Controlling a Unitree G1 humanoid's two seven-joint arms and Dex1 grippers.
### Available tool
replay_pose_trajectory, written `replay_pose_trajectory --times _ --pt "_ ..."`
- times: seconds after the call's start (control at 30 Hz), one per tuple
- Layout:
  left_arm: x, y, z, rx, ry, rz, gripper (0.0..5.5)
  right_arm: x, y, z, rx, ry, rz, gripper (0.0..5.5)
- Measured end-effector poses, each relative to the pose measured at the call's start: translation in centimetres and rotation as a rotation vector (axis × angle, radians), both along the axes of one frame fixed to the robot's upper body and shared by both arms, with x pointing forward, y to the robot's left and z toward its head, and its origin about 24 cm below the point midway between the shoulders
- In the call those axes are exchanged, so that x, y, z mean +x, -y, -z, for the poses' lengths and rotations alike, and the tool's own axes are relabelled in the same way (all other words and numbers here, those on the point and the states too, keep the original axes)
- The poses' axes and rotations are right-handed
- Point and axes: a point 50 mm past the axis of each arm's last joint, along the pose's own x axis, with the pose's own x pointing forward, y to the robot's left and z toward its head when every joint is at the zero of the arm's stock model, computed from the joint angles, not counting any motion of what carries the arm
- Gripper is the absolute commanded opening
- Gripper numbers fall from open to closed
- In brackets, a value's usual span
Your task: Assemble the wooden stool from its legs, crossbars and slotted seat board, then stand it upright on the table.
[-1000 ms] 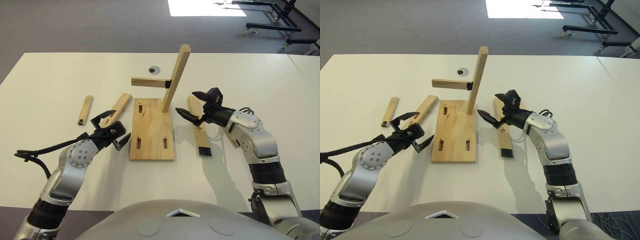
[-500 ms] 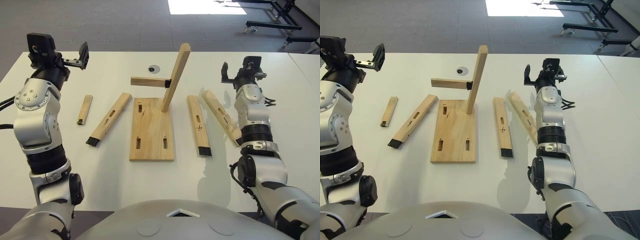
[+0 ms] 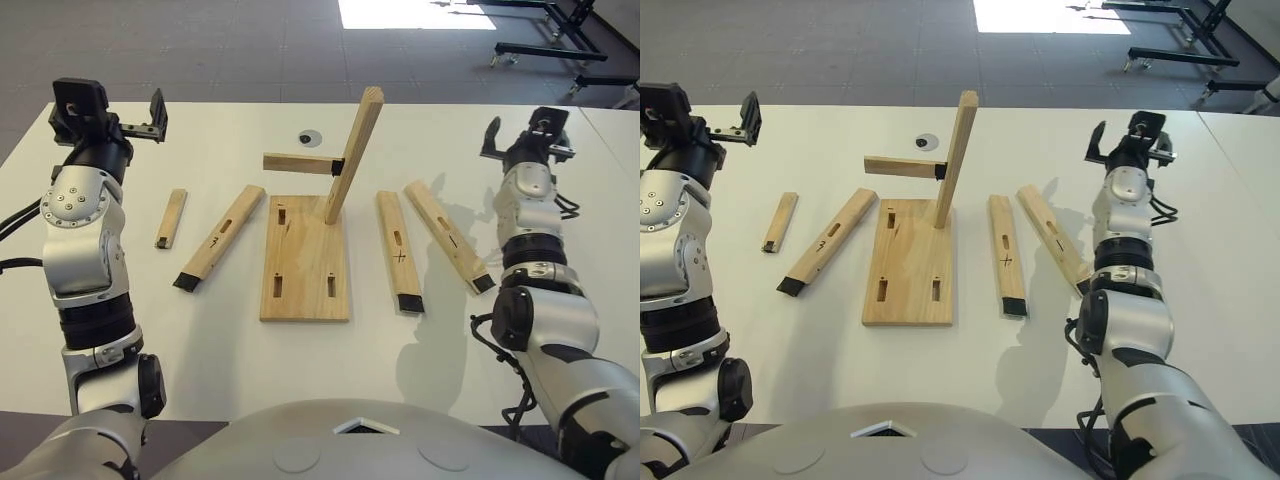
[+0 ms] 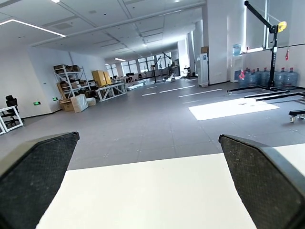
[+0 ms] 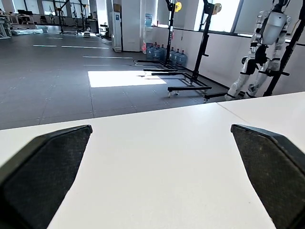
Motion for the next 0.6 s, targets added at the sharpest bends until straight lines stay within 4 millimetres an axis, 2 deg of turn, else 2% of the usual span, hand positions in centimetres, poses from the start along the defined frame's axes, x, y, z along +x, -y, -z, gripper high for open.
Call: replay_pose_trajectory --times 0.07,0.1,0.13,0.23,0.27,0.33,0.5,0.53,0.6 --pt "0.1 0.3 0.2 -0.009 -0.005 0.009 5.40 1.1 -1.6 -1.0 -0.004 0.015 -0.149 5.36" --pt "0.2 0.2 0.3 -0.018 -0.008 0.002 5.40 1.8 -3.3 -1.5 -0.018 0.016 -0.250 5.36" --pt "0.2 0.0 0.3 -0.022 -0.006 -0.006 5.40 2.6 -5.7 -1.9 -0.030 0.012 -0.390 5.36" --pt "0.5 0.5 0.0 0.006 0.011 0.059 5.40 3.5 -11.6 -2.7 -0.134 0.010 -0.713 5.36" --pt "0.9 0.3 -0.1 0.005 0.009 0.047 5.40 3.6 -12.5 -3.0 -0.178 0.011 -0.759 5.36" --pt "1.2 -0.4 0.0 0.001 0.002 0.012 5.40 4.0 -12.0 -3.7 -0.206 0.008 -0.735 5.36" --pt "1.3 -0.6 0.0 0.030 0.006 0.007 5.40 4.1 -7.2 -4.2 -0.272 -0.030 -0.513 5.36" --pt "1.2 -1.0 -0.1 0.020 0.010 0.000 5.40 4.0 -6.5 -4.3 -0.284 -0.033 -0.496 5.36" --pt "0.7 -3.9 -0.6 -0.040 0.026 -0.083 5.40 3.9 -4.1 -4.9 -0.190 -0.051 -0.407 5.36"
